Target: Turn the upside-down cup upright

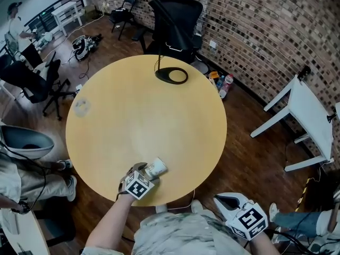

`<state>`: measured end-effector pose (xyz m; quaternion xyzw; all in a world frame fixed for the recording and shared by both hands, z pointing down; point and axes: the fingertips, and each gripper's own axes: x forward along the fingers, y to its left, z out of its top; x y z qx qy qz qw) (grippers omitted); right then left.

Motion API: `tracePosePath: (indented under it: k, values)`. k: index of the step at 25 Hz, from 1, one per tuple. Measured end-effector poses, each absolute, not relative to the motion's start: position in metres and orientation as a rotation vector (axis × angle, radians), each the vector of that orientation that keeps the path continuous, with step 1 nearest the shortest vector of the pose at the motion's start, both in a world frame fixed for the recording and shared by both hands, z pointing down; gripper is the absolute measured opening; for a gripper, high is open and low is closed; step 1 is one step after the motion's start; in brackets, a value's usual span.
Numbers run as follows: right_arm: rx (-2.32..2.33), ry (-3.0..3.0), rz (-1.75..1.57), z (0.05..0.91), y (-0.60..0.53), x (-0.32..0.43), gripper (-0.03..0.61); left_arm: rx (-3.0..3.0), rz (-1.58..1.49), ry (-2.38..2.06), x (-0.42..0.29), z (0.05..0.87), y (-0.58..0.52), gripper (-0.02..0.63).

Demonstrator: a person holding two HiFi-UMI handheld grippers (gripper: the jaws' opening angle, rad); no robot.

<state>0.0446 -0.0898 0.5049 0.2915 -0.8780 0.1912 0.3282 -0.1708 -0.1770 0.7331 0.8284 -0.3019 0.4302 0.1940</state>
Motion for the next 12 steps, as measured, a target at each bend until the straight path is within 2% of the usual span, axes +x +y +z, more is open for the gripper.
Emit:
tracePosePath:
  k: [3,7,12]
  values:
    - [0.764,-2.304,0.503,0.505,-0.092,0.053,0.003,2.33,1.215,-0.855,-0.166,0.717,-0.18,0.397]
    - [0.764,-2.306,0.511,0.507,-0.094,0.066,0.003,2.303,1.271,-0.864,-0.144,0.696,-0.199,0.396]
    - [0.762,-2.318,0.511,0.501,-0.097,0.075,0.003,2.143,1.493,-0.823,-0.138,0.715,-0.216,0.39]
